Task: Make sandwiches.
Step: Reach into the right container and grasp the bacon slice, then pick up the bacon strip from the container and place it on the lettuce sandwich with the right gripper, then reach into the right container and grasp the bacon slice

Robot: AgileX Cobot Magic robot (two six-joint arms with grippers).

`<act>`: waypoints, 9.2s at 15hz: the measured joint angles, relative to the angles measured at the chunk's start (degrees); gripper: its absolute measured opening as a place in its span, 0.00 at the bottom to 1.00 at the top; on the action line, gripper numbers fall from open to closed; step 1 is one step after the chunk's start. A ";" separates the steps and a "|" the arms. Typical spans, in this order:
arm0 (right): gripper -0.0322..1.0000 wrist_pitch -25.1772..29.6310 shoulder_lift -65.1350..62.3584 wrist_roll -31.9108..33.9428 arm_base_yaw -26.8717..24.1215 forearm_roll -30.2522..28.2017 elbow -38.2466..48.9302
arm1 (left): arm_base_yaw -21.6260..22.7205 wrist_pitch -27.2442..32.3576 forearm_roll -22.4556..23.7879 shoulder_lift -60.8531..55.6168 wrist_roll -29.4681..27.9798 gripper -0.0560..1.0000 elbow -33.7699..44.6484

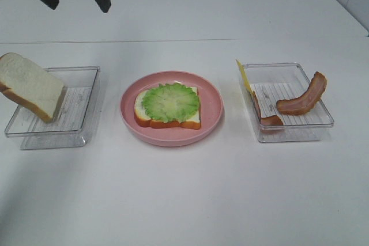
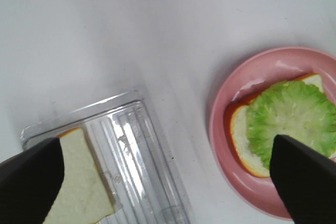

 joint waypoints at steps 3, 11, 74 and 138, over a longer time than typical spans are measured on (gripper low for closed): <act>0.76 0.00 0.00 0.00 0.00 0.00 0.00 | 3.38 0.00 0.69 -6.36 0.46 0.99 8.19; 0.76 -0.23 6.88 3.04 0.00 0.63 -0.80 | 3.55 0.06 3.72 -41.20 0.80 0.99 44.58; 0.05 1.55 122.73 -8.54 -7.62 9.68 -69.44 | 17.88 -7.56 4.18 -122.73 1.26 0.99 91.67; 0.80 -3.32 118.83 12.49 14.55 3.27 -59.93 | 17.88 -7.56 4.18 -122.73 1.26 0.99 91.67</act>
